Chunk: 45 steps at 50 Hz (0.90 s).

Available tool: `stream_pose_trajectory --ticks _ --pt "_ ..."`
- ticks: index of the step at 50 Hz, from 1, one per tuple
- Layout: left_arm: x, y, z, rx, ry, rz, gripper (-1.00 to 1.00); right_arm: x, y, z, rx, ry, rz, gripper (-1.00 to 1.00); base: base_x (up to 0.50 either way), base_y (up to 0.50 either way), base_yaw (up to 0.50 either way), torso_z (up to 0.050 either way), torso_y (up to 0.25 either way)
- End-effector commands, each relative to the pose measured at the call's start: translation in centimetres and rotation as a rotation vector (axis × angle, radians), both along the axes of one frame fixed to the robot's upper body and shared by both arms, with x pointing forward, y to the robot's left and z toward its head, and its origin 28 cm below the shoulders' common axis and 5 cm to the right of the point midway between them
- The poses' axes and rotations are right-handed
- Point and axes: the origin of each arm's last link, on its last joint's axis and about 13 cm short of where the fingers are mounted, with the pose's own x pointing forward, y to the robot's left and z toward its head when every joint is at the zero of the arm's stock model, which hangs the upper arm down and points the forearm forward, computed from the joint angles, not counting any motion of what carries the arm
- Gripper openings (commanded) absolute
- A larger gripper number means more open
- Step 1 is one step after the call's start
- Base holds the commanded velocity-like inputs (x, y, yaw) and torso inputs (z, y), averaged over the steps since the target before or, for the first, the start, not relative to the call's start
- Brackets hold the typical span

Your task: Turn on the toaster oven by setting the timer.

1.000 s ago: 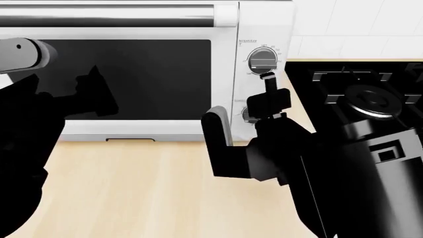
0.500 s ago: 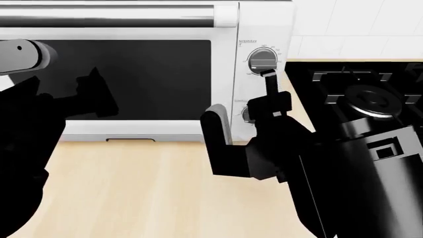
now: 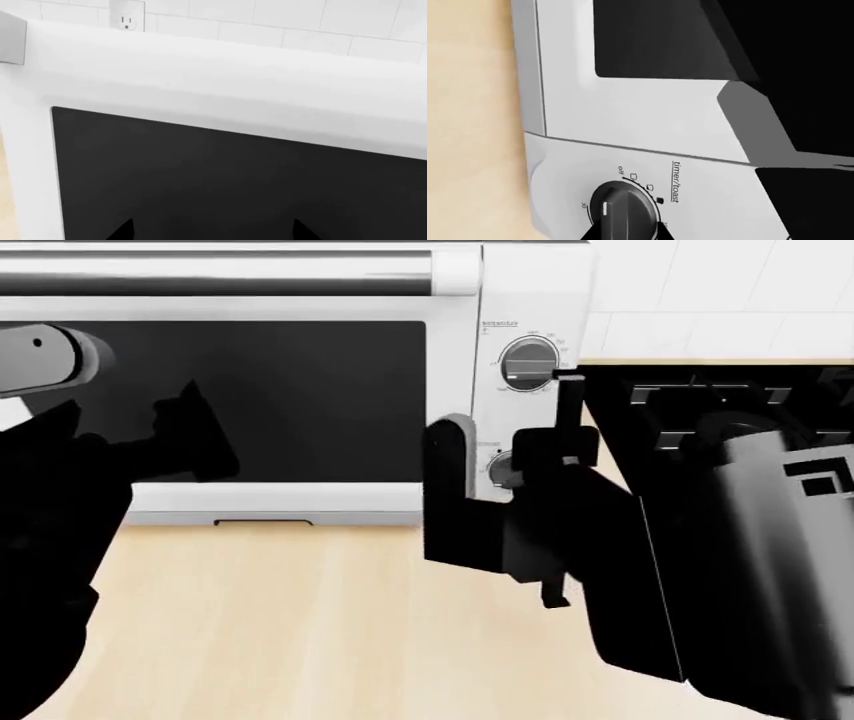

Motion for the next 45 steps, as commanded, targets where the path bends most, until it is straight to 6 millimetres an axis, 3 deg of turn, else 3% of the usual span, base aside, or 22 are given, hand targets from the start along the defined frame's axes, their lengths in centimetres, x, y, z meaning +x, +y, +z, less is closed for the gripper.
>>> stream_pose_trajectory --ticks 1,29,45 --pt "-0.07 -0.01 -0.09 -0.004 0.003 -0.001 1.00 0.30 -0.07 0.53 0.136 -0.009 -0.027 -1.00 0.00 0.00 0.00 0.000 0.000" --pt "-0.26 0.00 -0.20 -0.008 0.005 -0.001 1.00 0.96 -0.27 0.51 0.258 -0.016 -0.050 -1.00 0.00 0.00 0.00 0.000 0.000" --pt "-0.14 0.02 -0.20 -0.014 0.007 0.002 1.00 1.17 -0.47 0.71 0.430 -0.018 -0.079 -1.00 0.00 0.00 0.01 -0.001 0.000"
